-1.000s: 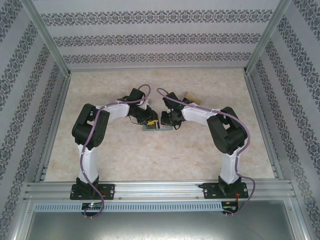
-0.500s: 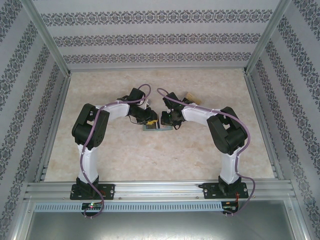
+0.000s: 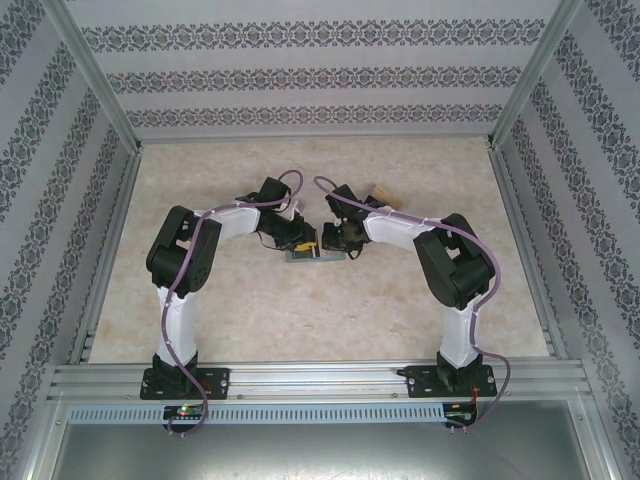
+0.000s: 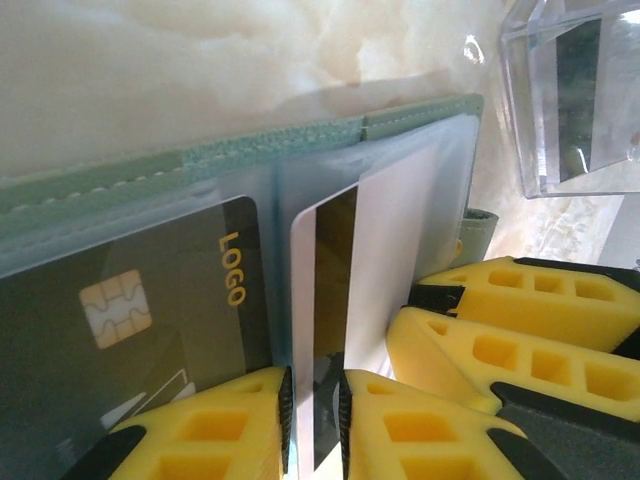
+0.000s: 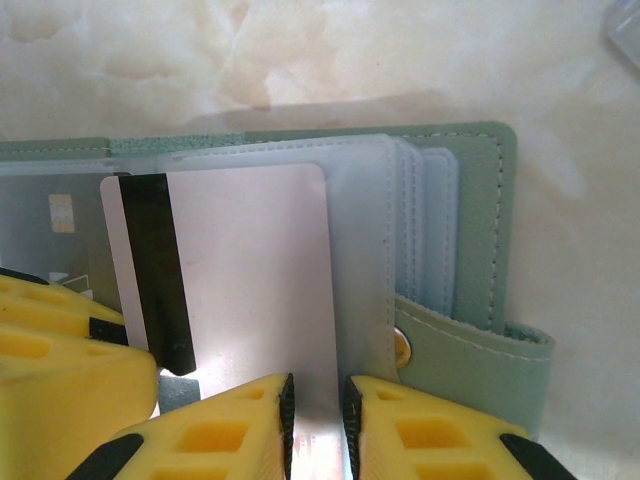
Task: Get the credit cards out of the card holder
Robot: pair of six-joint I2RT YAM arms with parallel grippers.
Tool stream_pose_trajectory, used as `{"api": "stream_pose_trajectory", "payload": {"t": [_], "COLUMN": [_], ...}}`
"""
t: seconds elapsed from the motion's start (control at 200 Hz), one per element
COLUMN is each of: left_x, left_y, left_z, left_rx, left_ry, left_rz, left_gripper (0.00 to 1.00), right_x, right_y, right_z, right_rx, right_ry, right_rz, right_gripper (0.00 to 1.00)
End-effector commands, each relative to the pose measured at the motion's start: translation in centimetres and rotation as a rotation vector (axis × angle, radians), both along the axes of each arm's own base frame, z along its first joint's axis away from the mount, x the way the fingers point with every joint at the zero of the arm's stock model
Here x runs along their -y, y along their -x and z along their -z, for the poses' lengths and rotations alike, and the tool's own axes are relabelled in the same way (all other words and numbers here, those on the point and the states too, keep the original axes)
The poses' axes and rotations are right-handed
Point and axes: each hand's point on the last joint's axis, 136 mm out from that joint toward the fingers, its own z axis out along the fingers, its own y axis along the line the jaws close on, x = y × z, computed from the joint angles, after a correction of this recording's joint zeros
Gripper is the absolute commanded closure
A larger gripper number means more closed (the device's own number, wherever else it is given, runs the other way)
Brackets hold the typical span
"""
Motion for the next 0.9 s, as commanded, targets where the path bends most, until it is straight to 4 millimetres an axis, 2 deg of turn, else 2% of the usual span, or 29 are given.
{"api": "stream_pose_trajectory", "payload": {"t": [0.0,0.22,0.47,0.58,0.749,0.894], "left_x": [0.7,0.7,-0.5,-1.6,-3.6,-5.5], "left_y": [-1.0,-1.1,-1.1,-1.0,-0.4,0.0], "left_z": [-1.0,-0.8,-0.6,-0.8,-1.9,-3.6], "left_rx": [0.049,0.047,0.055,0.067,0.100,0.137], "left_ry": [0.050,0.049,0.002,-0.042,-0.109,-0.152], "left_rz": [0.024,0.012,-0.009,-0.015,-0.015,-0.032], "left_gripper": [0.79,0.81,0.95,1.00,1.00,1.00], "right_x": [1.8,1.8,2.0,2.2,2.2,1.2], "right_y": [1.7,1.7,1.7,1.6,1.5,0.8], "right_z": [2.9,3.0,2.9,2.5,1.5,-0.7], "right_rx": [-0.088,-0.088,-0.085,-0.066,-0.040,0.011], "right_ry": [0.068,0.077,0.083,0.086,0.077,0.007], "right_rz": [0.030,0.025,0.029,0.034,0.033,0.018], "right_gripper": [0.75,0.75,0.75,0.75,0.75,0.74]}}
